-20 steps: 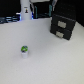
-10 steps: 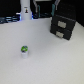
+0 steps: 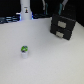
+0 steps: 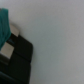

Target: Open the kcup holder, insert the kcup into the holder, and close the kcup holder

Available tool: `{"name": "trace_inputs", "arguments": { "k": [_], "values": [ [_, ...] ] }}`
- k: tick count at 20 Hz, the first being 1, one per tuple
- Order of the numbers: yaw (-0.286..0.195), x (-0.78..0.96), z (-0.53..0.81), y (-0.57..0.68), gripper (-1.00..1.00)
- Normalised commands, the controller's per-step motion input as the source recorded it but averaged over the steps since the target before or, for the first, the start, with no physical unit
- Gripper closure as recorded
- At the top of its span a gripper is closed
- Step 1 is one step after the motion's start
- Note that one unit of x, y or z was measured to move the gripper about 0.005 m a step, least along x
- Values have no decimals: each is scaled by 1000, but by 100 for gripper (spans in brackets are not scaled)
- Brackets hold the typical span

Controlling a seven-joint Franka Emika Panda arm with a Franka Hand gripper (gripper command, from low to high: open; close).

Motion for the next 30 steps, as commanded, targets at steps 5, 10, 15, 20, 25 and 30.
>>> {"name": "trace_inputs", "arguments": {
  "k": [5, 10, 15, 20, 25, 30],
  "values": [
    [-163, -328, -180, 677, -100],
    [-160, -258, -301, 607, -100],
    [-160, -191, -342, 552, -100],
    [-157, -139, -357, 475, -100],
    [-155, -163, -350, 441, -100],
    [-129, -173, -362, 327, -100]
  ]
}}
